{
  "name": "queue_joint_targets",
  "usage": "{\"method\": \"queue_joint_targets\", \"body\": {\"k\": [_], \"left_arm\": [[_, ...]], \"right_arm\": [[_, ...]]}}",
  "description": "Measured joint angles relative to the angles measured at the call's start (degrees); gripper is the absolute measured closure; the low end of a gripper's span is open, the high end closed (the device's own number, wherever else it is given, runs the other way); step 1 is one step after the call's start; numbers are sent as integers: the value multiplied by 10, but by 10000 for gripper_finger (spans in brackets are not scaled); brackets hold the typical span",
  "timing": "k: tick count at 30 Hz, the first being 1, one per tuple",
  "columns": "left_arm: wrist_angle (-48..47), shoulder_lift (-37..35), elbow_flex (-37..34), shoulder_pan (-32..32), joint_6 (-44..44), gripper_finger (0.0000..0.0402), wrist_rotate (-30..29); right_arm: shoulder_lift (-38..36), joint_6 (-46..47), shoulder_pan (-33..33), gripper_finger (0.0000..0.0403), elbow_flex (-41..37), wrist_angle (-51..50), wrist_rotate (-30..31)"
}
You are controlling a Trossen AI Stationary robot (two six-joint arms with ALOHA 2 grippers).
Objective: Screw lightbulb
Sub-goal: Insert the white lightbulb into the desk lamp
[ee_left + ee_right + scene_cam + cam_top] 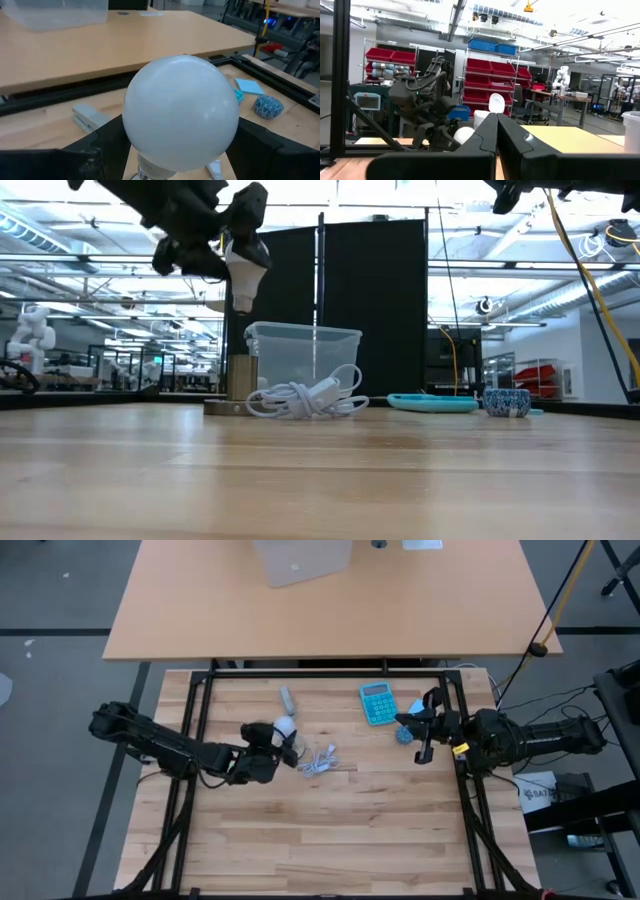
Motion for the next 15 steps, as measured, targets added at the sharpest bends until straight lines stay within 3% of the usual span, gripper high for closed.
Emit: {"method": "queue_joint_targets", "body": {"k": [9, 15], "left_arm": [[54, 0, -55, 12, -26, 129, 33], [58, 0, -61, 14, -26, 129, 35]], "right_arm": [[18, -46, 0, 403, 0, -1, 0], [78, -63, -3, 403, 0, 2, 0]]}}
